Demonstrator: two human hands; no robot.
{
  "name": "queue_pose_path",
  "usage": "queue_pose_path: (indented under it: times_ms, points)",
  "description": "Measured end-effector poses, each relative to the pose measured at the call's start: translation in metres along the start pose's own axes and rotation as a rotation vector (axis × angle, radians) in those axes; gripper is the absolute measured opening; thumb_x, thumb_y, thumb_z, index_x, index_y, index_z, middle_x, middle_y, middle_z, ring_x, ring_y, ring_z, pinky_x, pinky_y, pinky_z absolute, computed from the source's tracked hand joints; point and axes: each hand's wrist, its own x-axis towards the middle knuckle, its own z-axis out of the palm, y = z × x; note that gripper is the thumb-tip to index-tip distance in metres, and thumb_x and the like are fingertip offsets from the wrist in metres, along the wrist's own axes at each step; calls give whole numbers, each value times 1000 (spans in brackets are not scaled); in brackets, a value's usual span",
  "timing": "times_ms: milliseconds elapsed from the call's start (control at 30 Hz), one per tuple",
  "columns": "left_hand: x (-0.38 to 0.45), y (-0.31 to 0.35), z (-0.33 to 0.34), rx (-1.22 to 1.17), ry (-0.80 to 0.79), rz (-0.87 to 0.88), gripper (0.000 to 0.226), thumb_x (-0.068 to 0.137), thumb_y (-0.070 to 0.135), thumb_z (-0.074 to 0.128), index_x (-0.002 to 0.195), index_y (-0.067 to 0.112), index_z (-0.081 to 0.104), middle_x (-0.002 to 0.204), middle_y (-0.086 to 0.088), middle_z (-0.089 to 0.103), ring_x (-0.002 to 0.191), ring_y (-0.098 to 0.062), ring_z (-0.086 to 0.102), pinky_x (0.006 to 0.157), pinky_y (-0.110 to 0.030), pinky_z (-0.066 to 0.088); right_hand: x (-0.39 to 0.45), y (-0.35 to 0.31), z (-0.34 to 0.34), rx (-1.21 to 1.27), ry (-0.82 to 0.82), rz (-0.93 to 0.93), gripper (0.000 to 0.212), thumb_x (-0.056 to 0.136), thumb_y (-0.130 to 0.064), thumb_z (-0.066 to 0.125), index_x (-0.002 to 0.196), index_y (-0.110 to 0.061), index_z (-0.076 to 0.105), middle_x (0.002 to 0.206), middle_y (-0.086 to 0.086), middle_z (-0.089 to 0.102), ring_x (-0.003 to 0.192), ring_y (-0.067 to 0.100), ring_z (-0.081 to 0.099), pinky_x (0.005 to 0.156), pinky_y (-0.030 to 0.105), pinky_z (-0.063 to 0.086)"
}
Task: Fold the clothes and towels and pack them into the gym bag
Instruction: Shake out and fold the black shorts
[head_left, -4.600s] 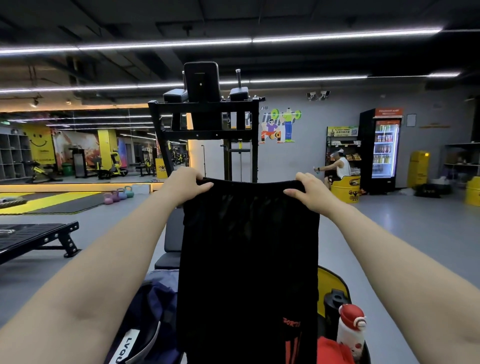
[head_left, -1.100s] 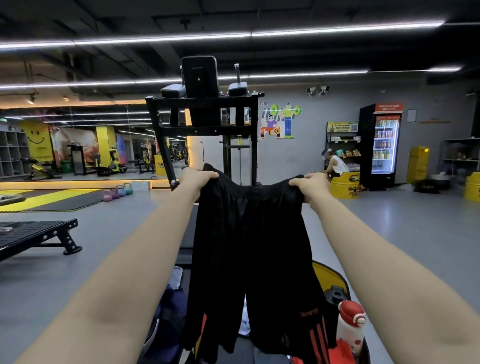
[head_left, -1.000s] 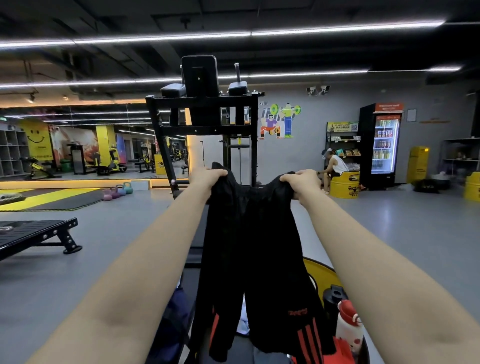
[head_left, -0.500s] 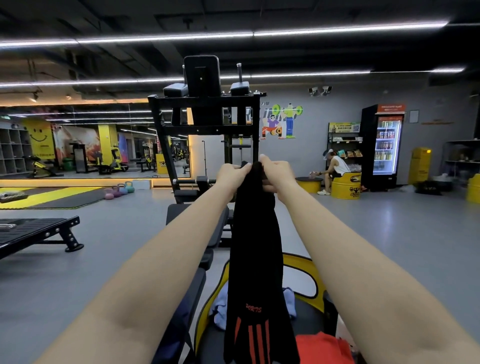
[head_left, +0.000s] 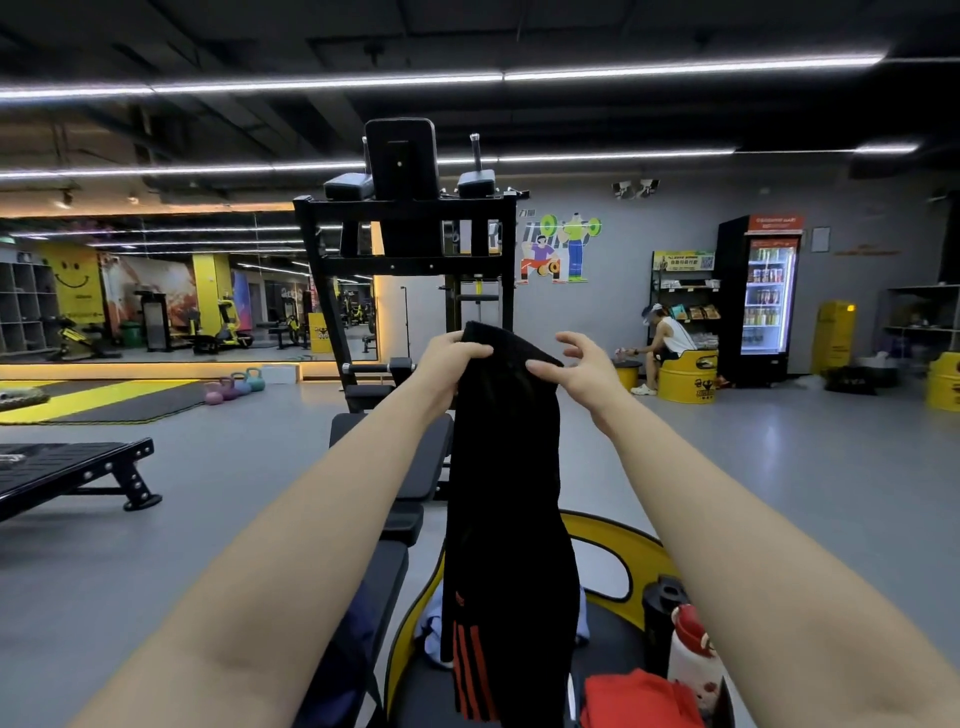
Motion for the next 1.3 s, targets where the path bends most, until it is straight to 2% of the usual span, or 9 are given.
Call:
queue_pose_path:
  times_ms: [67,167,267,333,433,700,967,1200,1300]
  points:
    - [-3,0,-2,-44,-41,30,25,94,4,50,119,6,56,103,-8,63,97,-24,61,78,-36,51,1,14,-5,34,-36,94,82,84,-28,71,149,-16,23,152,13,30,138,32,32,108,44,32]
    - [-6,-2,-6,-103,-80,47,18,96,7,49,110,10,59,103,-8,63,96,-23,61,73,-33,50,2,32,-7,135,-178,183,91,80,-36,70,151,-17,17,149,13,38,136,30,37,112,52,22]
    - [-5,-5,-10,-149,-94,51,14,96,8,48,101,15,59,101,-7,63,97,-24,60,76,-34,50,2,39,-6,181,-284,157,64,83,-30,69,138,-14,42,131,7,56,125,27,48,111,52,24]
    - [-3,-9,-16,-150,-107,56,15,96,9,48,103,16,59,103,-7,63,97,-23,60,76,-34,50,1,40,-2,219,-315,119,45,84,-22,69,125,-9,56,116,6,65,115,26,58,100,43,42]
    - [1,-18,-25,-66,-122,66,14,96,12,50,105,17,61,103,-5,65,95,-20,63,71,-29,53,4,44,1,295,-282,87,36,83,-14,71,116,-4,62,109,10,69,105,25,65,83,32,53]
    - [23,-47,-56,368,-86,85,31,87,23,66,117,19,61,115,-6,66,110,-21,61,98,-39,49,18,55,1,219,-210,72,34,81,-13,74,113,-7,63,110,12,68,103,27,66,91,38,53]
    - [50,-80,-49,482,-35,58,33,81,2,70,113,6,62,102,-9,66,101,-22,61,96,-37,49,38,80,7,87,-211,91,27,81,1,70,106,-6,65,100,7,69,98,23,65,82,28,53]
    - [93,-121,-39,412,95,32,33,82,8,71,114,13,65,111,-10,67,107,-24,62,100,-41,47,71,112,18,46,-93,71,30,82,4,68,110,-7,63,94,2,66,80,9,63,62,14,49]
    - [116,-139,-35,383,112,41,32,83,5,69,114,13,65,111,-9,66,107,-23,61,99,-40,48,92,131,24,46,-53,71,27,82,4,68,104,-12,63,95,3,66,83,13,63,67,16,49]
